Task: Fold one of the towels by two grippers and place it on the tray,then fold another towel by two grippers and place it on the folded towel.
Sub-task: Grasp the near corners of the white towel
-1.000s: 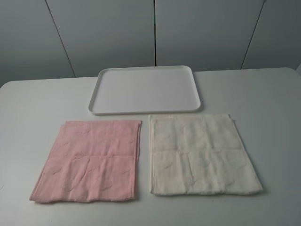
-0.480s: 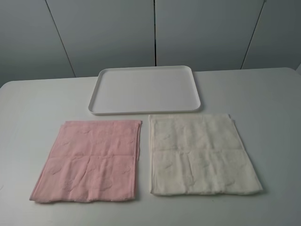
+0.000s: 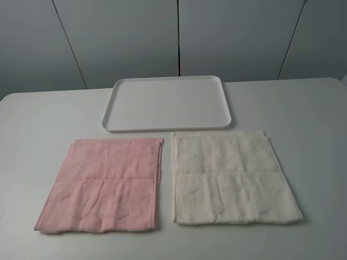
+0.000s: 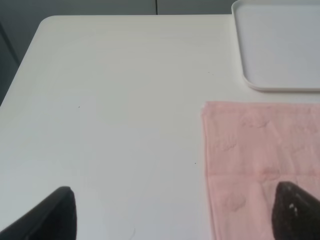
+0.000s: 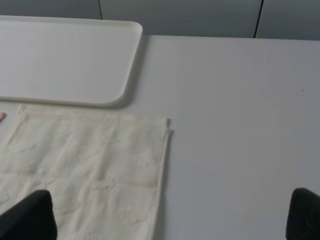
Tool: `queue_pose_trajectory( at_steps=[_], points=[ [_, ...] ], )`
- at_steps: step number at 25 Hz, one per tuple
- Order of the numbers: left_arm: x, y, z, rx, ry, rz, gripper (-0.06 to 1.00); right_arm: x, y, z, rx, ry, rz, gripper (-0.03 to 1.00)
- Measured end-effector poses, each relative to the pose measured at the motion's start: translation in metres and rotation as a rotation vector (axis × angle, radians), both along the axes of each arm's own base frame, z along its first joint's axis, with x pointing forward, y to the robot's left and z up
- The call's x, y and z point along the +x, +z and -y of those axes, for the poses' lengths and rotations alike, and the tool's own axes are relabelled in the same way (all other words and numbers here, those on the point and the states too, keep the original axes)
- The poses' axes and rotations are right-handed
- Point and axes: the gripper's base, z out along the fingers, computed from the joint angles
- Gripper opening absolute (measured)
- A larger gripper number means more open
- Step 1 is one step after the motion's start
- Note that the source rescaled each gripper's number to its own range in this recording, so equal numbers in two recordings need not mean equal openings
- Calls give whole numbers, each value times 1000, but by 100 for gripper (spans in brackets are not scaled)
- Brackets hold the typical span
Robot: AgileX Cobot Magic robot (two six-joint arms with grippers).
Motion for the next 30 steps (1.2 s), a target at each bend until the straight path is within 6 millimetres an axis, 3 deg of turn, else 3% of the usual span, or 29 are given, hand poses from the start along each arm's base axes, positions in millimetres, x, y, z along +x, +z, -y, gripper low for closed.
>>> queue_pose_trajectory(
  at_steps=[30],
  points=[
    [0, 0, 0, 6, -3, -3, 100, -1, 1, -6, 60, 44, 0, 100]
  ],
)
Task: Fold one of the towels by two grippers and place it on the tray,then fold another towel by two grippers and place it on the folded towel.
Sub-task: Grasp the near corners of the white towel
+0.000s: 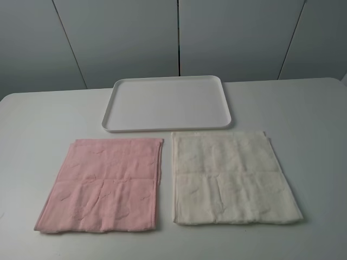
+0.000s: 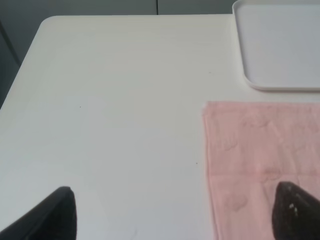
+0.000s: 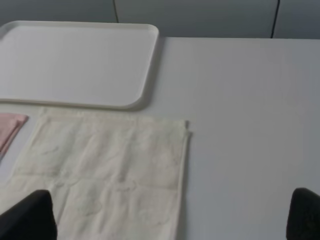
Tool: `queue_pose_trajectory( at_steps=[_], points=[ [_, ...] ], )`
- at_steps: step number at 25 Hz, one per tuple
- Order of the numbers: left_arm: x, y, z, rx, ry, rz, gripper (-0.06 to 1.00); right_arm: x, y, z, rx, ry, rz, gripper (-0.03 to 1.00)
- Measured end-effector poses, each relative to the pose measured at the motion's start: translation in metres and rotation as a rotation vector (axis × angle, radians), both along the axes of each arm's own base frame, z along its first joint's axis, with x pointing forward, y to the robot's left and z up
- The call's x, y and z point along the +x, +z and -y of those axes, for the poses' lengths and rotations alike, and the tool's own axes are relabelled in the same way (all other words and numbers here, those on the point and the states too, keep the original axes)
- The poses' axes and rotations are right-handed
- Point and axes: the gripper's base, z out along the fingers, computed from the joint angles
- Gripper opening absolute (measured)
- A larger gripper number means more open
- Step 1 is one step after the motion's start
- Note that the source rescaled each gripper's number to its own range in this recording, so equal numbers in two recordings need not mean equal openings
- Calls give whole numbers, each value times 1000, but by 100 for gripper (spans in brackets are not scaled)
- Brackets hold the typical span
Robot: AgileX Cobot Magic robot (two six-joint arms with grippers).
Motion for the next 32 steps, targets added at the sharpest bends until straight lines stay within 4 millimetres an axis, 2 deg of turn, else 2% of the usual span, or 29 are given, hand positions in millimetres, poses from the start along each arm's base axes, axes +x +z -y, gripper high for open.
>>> queue_pose_trajectory(
  at_steps=[3, 5, 9, 16, 20, 23, 26, 32],
  points=[
    [8, 4, 1, 28, -33, -35, 100, 0, 0, -1, 20, -3, 0, 100],
    [18, 14, 3, 37, -70, -39, 100, 1, -1, -1, 54, -18, -45, 100],
    [46, 37, 7, 66, -175, -64, 100, 18, 9, -1, 74, -31, -129, 100],
    [124, 61, 21, 68, -438, -162, 100, 68, 41, -2, -52, 60, -216, 100],
    [171, 55, 35, 129, -599, -247, 100, 102, 44, -1, -195, 168, -268, 100],
    [202, 43, 58, 229, -721, -298, 100, 123, 34, -1, -327, 297, -327, 100],
    [225, 26, 92, 359, -863, -335, 100, 141, 22, -2, -449, 447, -383, 100],
    [242, -16, 168, 537, -1131, -431, 100, 164, 0, -14, -583, 712, -460, 100]
  ],
)
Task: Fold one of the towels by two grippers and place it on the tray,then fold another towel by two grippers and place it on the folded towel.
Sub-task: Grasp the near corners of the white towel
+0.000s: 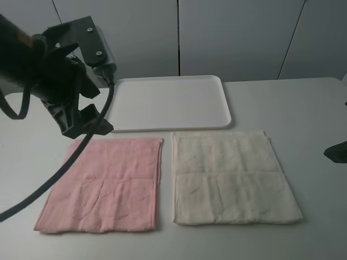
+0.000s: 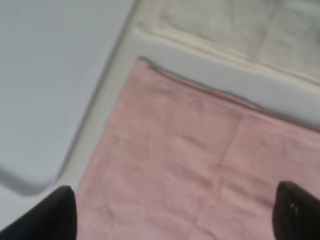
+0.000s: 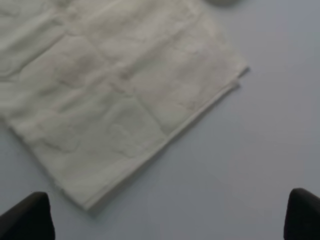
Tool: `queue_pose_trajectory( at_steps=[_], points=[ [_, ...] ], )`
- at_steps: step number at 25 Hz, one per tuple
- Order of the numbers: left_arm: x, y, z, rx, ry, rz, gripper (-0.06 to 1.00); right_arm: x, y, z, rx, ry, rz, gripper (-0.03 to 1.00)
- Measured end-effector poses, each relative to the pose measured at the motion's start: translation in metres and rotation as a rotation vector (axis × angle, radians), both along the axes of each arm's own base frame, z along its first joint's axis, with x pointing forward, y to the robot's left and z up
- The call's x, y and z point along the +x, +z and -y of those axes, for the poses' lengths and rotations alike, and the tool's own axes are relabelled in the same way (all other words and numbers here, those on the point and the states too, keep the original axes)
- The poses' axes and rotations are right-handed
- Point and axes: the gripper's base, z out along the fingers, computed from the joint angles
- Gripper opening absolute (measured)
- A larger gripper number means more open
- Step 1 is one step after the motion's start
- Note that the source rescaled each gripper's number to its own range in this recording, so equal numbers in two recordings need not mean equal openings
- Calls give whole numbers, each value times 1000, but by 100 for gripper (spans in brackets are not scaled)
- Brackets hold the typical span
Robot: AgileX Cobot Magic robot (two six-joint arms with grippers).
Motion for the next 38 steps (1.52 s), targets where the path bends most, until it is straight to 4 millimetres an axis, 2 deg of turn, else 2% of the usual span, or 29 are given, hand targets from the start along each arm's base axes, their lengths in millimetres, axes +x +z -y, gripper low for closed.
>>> queue_pose_trajectory(
  at_steps=[3, 7, 10, 13, 19, 22, 28, 38],
  points=[
    [-2, -25, 33, 61, -102, -55, 100, 7, -8, -4, -35, 69, -39, 100],
    [-20, -50, 74, 125, -245, -95, 100, 16, -19, -8, -55, 110, -95, 100],
    [-35, -68, 95, 159, -323, -123, 100, 20, -29, -9, -99, 148, -124, 100],
    [-46, -87, 109, 198, -373, -155, 100, 21, -40, -8, -132, 167, -154, 100],
    [-60, -117, 122, 263, -431, -203, 100, 25, -47, -9, -141, 177, -144, 100],
    [-70, -125, 129, 279, -463, -210, 100, 24, -49, -8, -142, 179, -141, 100],
    [-76, -141, 135, 334, -464, -199, 100, 14, -68, -7, -157, 216, -174, 100],
    [-73, -142, 138, 312, -461, -155, 100, 4, -85, -7, -142, 263, -184, 100]
  ],
)
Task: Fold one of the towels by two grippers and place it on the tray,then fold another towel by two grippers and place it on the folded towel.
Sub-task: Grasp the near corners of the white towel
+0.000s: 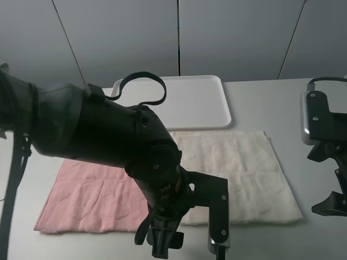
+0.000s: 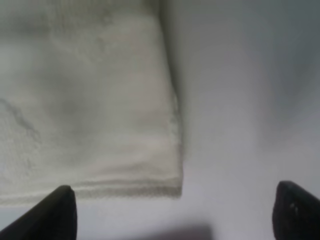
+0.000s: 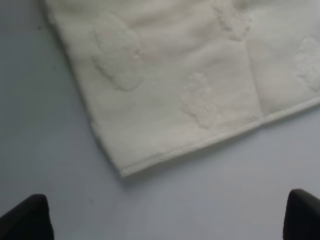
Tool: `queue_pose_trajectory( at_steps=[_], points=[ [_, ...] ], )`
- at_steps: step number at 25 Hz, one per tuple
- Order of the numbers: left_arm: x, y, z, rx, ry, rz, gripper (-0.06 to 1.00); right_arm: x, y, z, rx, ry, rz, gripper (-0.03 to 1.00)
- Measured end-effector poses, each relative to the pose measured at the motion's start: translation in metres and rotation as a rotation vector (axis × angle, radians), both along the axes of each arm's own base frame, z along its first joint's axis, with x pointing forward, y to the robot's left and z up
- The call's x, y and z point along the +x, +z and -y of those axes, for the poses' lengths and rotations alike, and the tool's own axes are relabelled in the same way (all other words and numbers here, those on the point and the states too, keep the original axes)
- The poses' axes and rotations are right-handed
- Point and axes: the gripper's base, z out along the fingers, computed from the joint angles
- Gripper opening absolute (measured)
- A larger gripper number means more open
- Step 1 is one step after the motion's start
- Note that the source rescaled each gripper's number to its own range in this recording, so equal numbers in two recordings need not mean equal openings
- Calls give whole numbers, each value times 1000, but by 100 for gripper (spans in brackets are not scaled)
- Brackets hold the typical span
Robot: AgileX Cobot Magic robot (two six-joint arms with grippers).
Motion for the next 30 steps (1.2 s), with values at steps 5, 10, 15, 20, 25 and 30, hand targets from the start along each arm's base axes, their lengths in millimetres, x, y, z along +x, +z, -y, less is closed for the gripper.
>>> queue_pose_trajectory(
  at_steps=[5, 10, 15, 20, 25, 30],
  points=[
    [0, -6, 1, 6, 0, -4, 100, -4, -6, 0, 3, 7, -3, 100],
    [0, -18, 1, 34, 0, -18, 100, -4, -13, -2, 25, -8, -10, 100],
    [1, -18, 3, 9, 4, -6, 100, -3, -19, -13, 25, 55, -27, 100],
    [2, -22, 4, 11, 11, -9, 100, -2, -30, -20, -5, 118, -88, 100],
    [4, -24, 9, 13, 22, -12, 100, -8, -36, -33, -38, 230, -106, 100],
    [7, -21, 12, 8, 16, -3, 100, -15, -46, -37, -91, 279, -122, 100]
  ],
)
